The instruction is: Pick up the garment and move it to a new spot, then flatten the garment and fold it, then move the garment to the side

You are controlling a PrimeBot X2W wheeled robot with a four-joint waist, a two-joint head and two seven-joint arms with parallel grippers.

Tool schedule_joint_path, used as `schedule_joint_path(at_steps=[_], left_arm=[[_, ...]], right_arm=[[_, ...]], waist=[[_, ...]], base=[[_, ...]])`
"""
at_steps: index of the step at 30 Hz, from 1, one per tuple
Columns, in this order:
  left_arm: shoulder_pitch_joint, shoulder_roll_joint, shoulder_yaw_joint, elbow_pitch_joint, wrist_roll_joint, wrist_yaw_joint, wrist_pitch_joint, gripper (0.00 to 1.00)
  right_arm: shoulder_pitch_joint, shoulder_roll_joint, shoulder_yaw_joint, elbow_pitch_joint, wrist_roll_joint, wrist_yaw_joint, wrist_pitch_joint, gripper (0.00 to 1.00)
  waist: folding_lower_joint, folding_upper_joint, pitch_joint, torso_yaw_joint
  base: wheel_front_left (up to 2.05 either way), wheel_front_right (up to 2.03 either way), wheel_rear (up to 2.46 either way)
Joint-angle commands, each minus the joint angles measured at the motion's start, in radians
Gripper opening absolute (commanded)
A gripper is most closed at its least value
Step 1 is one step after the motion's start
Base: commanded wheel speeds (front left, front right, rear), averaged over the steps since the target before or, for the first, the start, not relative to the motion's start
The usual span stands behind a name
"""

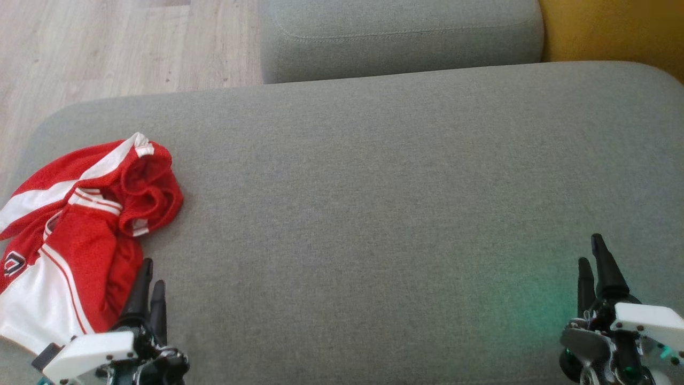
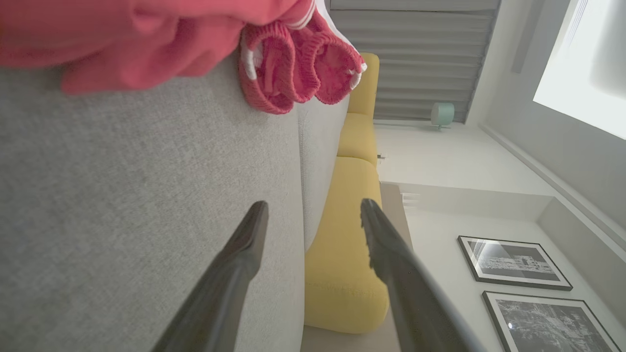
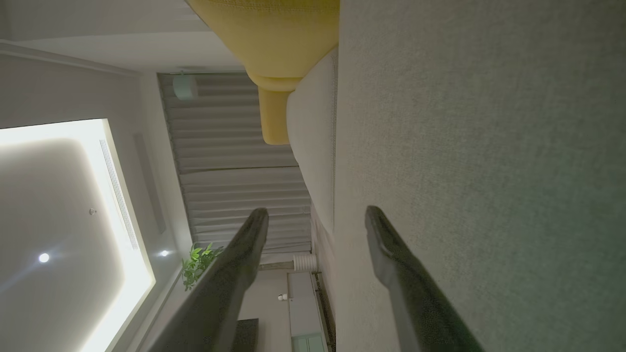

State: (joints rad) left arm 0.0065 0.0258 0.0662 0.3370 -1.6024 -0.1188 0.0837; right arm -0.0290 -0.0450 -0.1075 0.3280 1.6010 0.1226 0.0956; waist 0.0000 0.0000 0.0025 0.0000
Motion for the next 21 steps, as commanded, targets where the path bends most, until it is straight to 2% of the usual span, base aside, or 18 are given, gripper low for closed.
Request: schedule_joint_path(at_steps=[1,13,21], left_arm=[[-0.055,0.009,-0.005,-0.042,0.015,-0.004,-0.01,1.0],[-0.061,0.01,-0.008,-0.073,0.086,-0.004,-0.042,1.0],[-0.058,0.012,-0.019,-0.12,0.235,0.013,-0.069,1.0]], right_arm=[[-0.043,-0.002,0.009,-0.046,-0.007,0.001,-0.014,1.0],[-0.055,-0.015,0.06,-0.087,-0.055,0.001,-0.049,1.0],[-0.061,-0.022,0.098,-0.119,-0.143,0.002,-0.076,1.0]], waist=[[0.0,0.0,0.0,0.0],[0.0,0.0,-0.002,0.002],[0.0,0.0,-0.003,0.001]], base=[[0.0,0.0,0.0],[0.0,0.0,0.0],[0.0,0.0,0.0]])
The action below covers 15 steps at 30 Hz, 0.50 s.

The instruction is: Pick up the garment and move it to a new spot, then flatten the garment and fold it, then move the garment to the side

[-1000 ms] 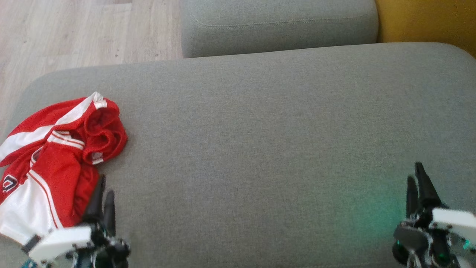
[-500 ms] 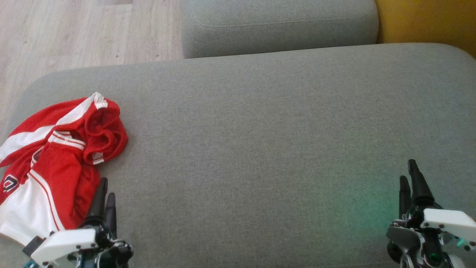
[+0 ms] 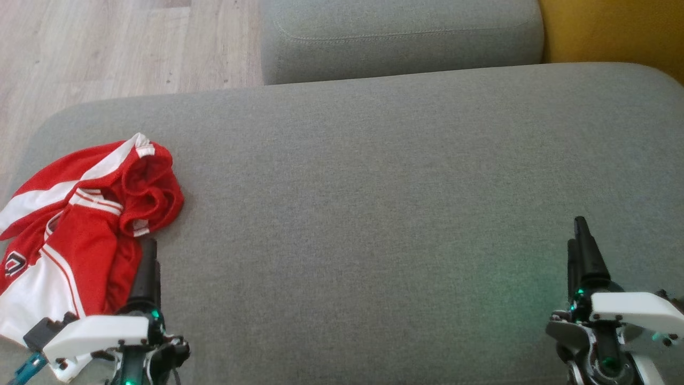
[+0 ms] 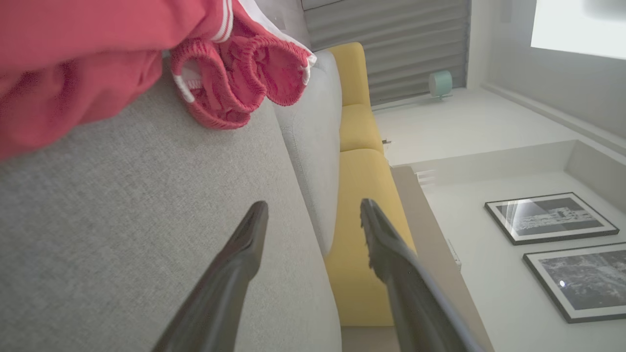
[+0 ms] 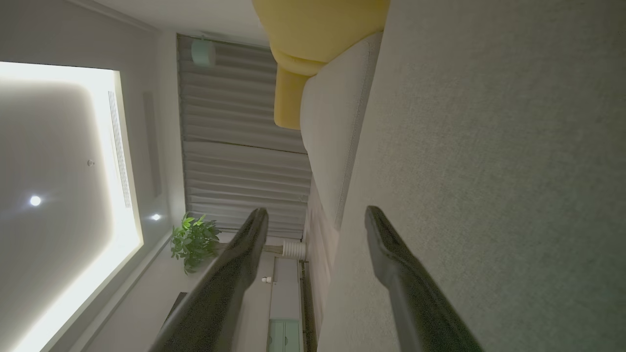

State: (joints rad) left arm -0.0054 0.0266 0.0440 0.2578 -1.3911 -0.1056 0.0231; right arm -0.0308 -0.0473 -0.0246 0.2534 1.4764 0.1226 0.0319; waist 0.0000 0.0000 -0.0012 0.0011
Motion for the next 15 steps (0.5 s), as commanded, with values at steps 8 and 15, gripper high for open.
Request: schedule_joint_path(at_steps=[8,15], left_arm=[[-0.046,0.012,-0.018,-0.057,0.182,0.025,-0.031,1.0],[-0.047,0.013,-0.043,-0.063,0.324,0.045,-0.052,1.0]], right_arm=[[-0.068,-0.032,0.065,-0.065,-0.149,0.002,-0.036,1.0],[-0.079,-0.048,0.111,-0.07,-0.291,0.003,-0.057,1.0]], waist=[[0.0,0.0,0.0,-0.001],[0.0,0.0,-0.004,-0.003]], base=[[0.0,0.0,0.0],[0.0,0.0,0.0]])
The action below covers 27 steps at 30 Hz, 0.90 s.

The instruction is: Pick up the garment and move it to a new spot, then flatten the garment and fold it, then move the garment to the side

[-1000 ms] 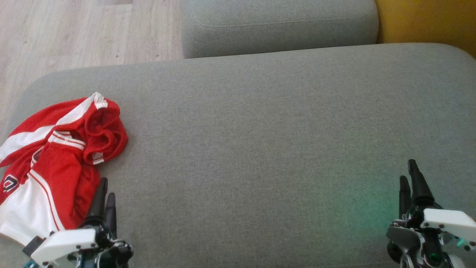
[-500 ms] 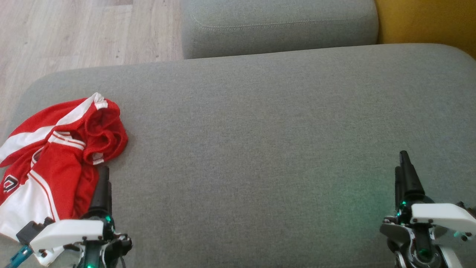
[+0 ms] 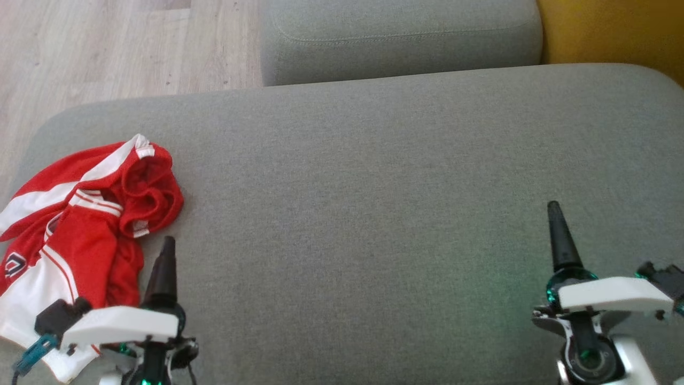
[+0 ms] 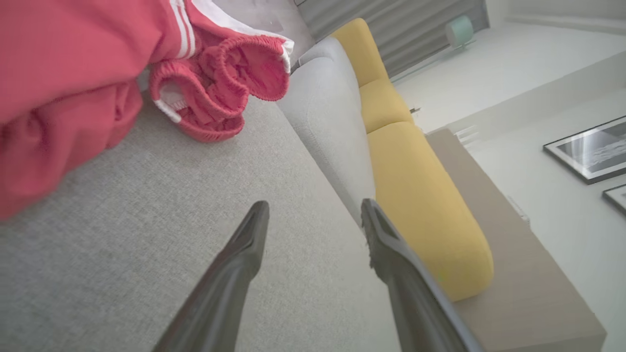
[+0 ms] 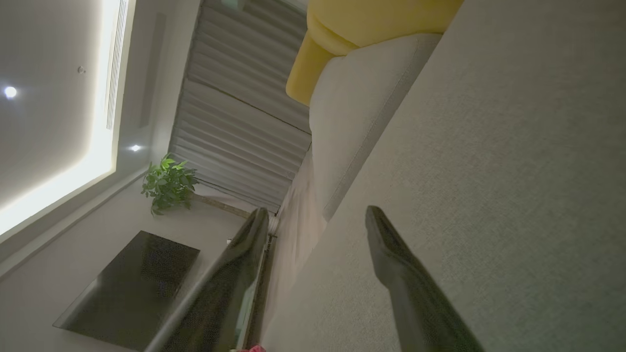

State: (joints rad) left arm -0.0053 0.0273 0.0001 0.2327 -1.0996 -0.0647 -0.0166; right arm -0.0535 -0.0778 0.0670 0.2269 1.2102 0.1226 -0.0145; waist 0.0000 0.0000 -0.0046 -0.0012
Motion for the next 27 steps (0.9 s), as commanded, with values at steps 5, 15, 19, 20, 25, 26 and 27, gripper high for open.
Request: schedule_joint_path(at_steps=[5,15,19,20,25,26,27], left_arm=[[-0.046,0.014,-0.012,-0.042,0.127,0.021,-0.027,1.0],[-0.051,0.019,-0.032,-0.052,0.265,0.046,-0.056,1.0],[-0.052,0.02,-0.037,-0.055,0.312,0.053,-0.068,1.0],[-0.052,0.02,-0.037,-0.055,0.312,0.053,-0.068,1.0],[-0.055,0.021,-0.043,-0.059,0.371,0.06,-0.082,1.0],[-0.056,0.021,-0.044,-0.06,0.383,0.062,-0.085,1.0],[-0.056,0.021,-0.045,-0.062,0.395,0.063,-0.088,1.0]], right_arm=[[-0.067,-0.027,0.053,-0.047,-0.119,0.003,-0.025,1.0],[-0.08,-0.034,0.111,-0.057,-0.27,0.004,-0.055,1.0],[-0.082,-0.036,0.127,-0.061,-0.325,0.004,-0.067,1.0],[-0.082,-0.036,0.127,-0.061,-0.325,0.004,-0.067,1.0],[-0.085,-0.038,0.146,-0.068,-0.389,0.004,-0.082,1.0],[-0.085,-0.038,0.15,-0.069,-0.401,0.005,-0.085,1.0],[-0.086,-0.039,0.153,-0.071,-0.413,0.005,-0.088,1.0]], waist=[[0.0,0.0,-0.003,-0.003],[0.0,0.0,-0.008,0.0],[0.0,0.0,-0.01,0.002],[0.0,0.0,-0.01,0.002],[0.0,0.0,-0.012,0.004],[0.0,0.0,-0.012,0.004],[0.0,0.0,-0.012,0.004]], base=[[0.0,0.0,0.0],[0.0,0.0,0.0],[0.0,0.0,0.0],[0.0,0.0,0.0],[0.0,0.0,0.0],[0.0,0.0,0.0],[0.0,0.0,0.0]])
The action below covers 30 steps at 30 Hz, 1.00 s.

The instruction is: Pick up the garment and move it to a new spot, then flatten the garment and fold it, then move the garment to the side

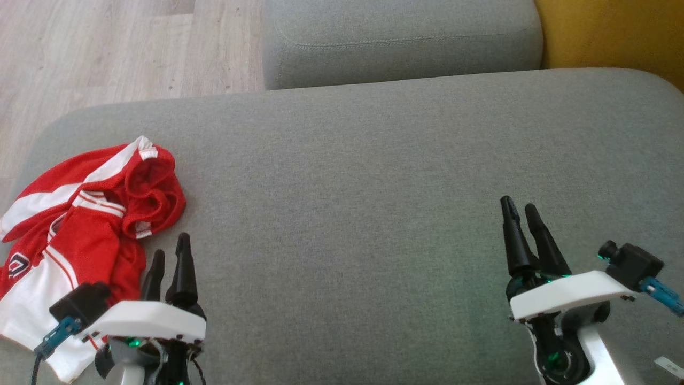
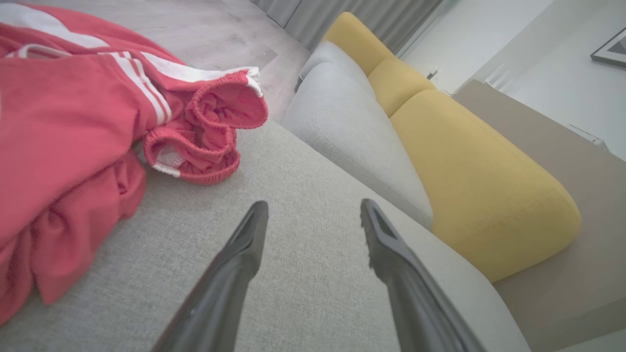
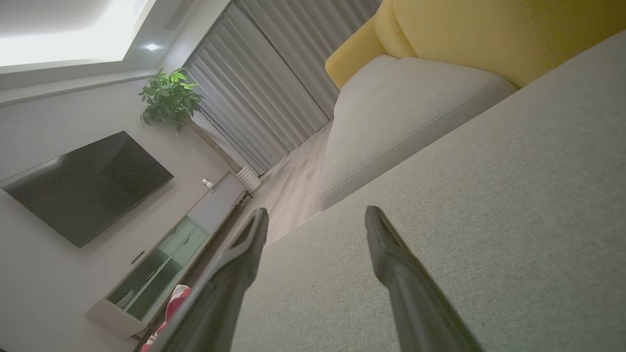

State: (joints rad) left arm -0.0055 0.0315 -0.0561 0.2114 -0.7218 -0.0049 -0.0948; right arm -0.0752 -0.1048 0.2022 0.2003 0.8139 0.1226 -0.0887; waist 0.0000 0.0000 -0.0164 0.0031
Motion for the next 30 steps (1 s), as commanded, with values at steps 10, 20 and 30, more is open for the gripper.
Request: schedule_joint_path(at_steps=[10,20,30], left_arm=[[-0.059,0.017,-0.004,-0.057,0.139,0.023,-0.039,1.0],[-0.065,0.018,-0.019,-0.068,0.263,0.039,-0.069,1.0],[-0.068,0.019,-0.03,-0.081,0.387,0.054,-0.098,1.0]], right_arm=[[-0.07,-0.012,0.033,-0.04,-0.138,0.005,-0.043,1.0],[-0.08,-0.013,0.038,-0.018,-0.257,0.006,-0.073,1.0],[-0.092,-0.005,0.038,0.005,-0.375,0.007,-0.103,1.0]], waist=[[0.0,0.0,0.0,-0.003],[0.0,0.0,-0.001,-0.005],[0.0,0.0,-0.005,-0.003]], base=[[0.0,0.0,0.0],[0.0,0.0,0.0],[0.0,0.0,0.0]])
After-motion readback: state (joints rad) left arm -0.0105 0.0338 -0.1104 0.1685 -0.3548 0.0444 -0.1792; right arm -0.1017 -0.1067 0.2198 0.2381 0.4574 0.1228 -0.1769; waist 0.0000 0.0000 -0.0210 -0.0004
